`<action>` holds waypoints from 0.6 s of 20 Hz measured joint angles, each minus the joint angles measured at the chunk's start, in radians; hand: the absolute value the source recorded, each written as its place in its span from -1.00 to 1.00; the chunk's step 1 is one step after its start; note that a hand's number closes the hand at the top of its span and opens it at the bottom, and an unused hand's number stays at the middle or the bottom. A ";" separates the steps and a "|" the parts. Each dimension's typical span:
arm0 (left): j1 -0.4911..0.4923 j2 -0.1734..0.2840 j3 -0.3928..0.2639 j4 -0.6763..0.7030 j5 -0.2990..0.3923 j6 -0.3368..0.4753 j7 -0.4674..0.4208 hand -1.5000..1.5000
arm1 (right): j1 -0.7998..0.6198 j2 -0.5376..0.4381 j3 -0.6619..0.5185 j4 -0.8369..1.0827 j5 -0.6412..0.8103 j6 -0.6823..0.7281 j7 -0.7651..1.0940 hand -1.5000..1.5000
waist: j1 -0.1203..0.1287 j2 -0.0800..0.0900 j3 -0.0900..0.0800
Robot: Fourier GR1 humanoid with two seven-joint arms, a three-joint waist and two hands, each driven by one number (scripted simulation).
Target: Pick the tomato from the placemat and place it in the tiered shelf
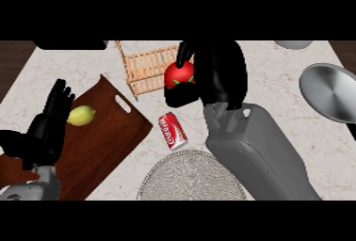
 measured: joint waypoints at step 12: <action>-0.027 -0.002 0.005 -0.023 -0.008 -0.007 0.052 0.00 | -0.112 0.003 -0.129 0.449 -0.035 -0.303 -0.285 1.00 | 0.012 0.004 0.000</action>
